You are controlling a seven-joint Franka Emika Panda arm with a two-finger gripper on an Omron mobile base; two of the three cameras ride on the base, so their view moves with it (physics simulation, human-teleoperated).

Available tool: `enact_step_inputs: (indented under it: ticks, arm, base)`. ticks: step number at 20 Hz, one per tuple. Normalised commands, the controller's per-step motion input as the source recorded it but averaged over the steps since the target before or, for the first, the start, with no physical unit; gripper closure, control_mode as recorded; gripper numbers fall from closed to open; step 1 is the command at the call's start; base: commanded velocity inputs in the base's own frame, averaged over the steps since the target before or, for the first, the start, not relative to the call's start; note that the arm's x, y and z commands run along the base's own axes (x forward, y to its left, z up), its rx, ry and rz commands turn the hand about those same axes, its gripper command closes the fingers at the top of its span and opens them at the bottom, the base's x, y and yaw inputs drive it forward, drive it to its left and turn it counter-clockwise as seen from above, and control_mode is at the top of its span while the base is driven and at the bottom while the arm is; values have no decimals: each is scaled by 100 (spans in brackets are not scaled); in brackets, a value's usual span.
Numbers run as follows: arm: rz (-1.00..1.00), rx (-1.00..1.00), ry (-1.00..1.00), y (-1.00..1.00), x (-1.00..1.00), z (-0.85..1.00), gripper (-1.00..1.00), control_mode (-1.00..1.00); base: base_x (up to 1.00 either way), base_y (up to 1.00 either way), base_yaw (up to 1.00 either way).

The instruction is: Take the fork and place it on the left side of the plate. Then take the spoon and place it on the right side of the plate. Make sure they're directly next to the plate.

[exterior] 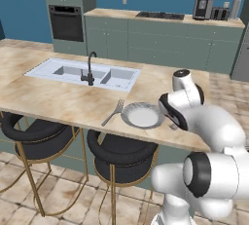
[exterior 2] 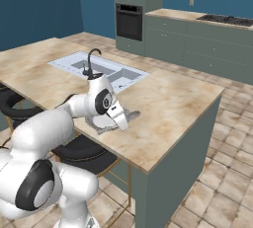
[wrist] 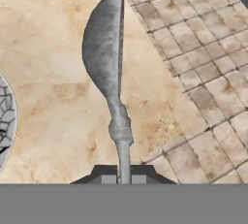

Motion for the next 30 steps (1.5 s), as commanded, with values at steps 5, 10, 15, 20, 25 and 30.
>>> enact_step_inputs:
  ticks: [5, 10, 15, 20, 25, 30]
  arm:
    - [-11, 2, 0, 0, 12, -18, 100, -100]
    - [-6, 3, 0, 0, 0, -20, 100, -100]
    - [-1, 3, 0, 0, 0, -15, 100, -100]
    - [0, 3, 0, 0, 6, -12, 100, -100]
    - [0, 1, 0, 0, 21, -19, 100, -100]
    - [0, 1, 0, 0, 27, -25, 100, -100]
  base:
    - [0, 0, 0]
    - [0, 0, 0]
    - [0, 0, 0]
    - [0, 0, 0]
    - [0, 0, 0]
    - [0, 0, 0]
